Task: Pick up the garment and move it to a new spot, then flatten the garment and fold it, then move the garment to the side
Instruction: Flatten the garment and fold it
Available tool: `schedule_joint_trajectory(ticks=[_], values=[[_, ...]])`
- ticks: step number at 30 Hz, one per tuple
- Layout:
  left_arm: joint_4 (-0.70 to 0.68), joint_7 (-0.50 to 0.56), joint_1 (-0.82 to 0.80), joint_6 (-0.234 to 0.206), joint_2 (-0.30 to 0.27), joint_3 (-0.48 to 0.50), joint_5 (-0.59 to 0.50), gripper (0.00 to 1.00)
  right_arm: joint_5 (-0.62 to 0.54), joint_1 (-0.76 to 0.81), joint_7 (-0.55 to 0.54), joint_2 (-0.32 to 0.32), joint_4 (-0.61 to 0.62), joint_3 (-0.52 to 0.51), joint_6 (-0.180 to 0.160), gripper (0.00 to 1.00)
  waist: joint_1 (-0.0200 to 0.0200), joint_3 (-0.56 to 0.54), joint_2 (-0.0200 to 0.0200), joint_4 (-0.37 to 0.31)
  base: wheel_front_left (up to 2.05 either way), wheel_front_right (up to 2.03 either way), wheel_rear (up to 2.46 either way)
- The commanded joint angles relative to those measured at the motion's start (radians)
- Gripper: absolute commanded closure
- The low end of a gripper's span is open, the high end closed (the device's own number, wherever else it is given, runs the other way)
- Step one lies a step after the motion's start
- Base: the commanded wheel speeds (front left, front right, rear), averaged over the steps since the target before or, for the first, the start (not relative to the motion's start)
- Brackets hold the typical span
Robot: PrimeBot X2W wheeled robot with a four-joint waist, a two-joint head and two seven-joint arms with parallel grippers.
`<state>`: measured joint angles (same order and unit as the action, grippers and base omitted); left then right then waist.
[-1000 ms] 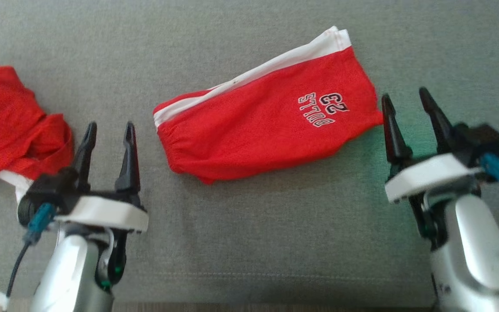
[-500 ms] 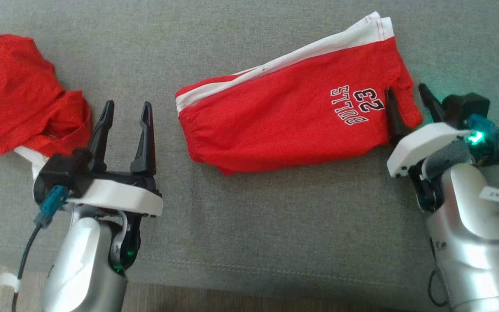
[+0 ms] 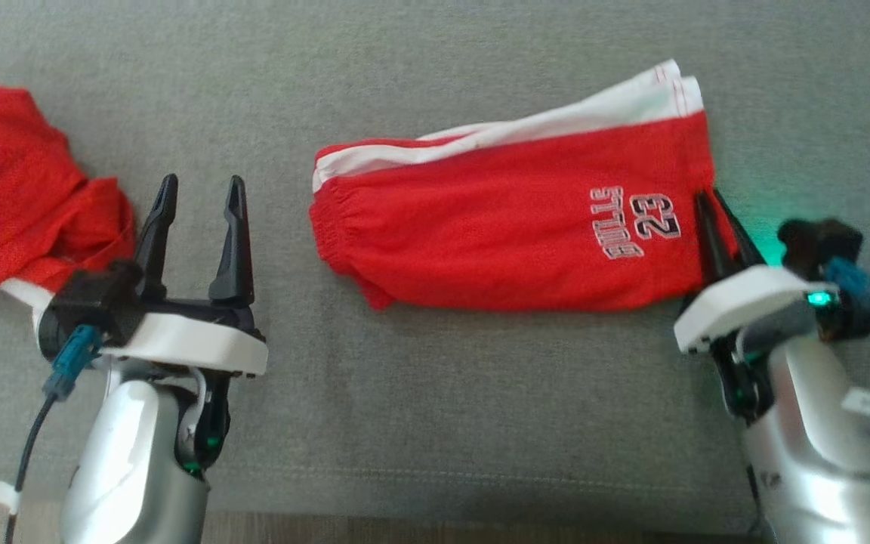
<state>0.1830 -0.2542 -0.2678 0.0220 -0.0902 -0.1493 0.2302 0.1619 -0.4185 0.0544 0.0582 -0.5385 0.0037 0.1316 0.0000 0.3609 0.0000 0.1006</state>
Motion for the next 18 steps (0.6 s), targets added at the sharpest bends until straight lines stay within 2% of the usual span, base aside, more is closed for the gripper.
schedule_joint_trajectory(ticks=[1, 10, 15, 18], values=[[-0.033, -0.008, -0.001, 0.003, -0.016, 0.038, -0.012, 0.00, 0.007, 0.029, 0.008, -0.008, 0.038, 0.012, -0.001, 1.00, 0.0000, -0.011, 0.0000, -0.014, 0.00, 0.00, 0.00], [-0.033, -0.008, 0.034, 0.010, -0.022, 0.048, -0.015, 0.00, 0.046, 0.190, -0.006, -0.008, 0.194, -0.053, -0.001, 1.00, 0.0000, -0.032, 0.0000, -0.061, 0.00, 0.00, 0.00], [-0.026, -0.008, 0.034, 0.012, -0.023, 0.043, -0.016, 0.00, 0.056, 0.210, -0.023, -0.008, 0.231, -0.068, -0.001, 1.00, 0.0000, -0.039, 0.0000, -0.066, 0.00, 0.00, 0.00], [-0.018, -0.008, 0.034, 0.013, -0.023, 0.039, -0.018, 0.00, 0.054, 0.198, -0.035, -0.008, 0.279, -0.042, -0.001, 1.00, 0.0000, -0.053, 0.0000, -0.064, 0.00, 0.00, 0.00]])
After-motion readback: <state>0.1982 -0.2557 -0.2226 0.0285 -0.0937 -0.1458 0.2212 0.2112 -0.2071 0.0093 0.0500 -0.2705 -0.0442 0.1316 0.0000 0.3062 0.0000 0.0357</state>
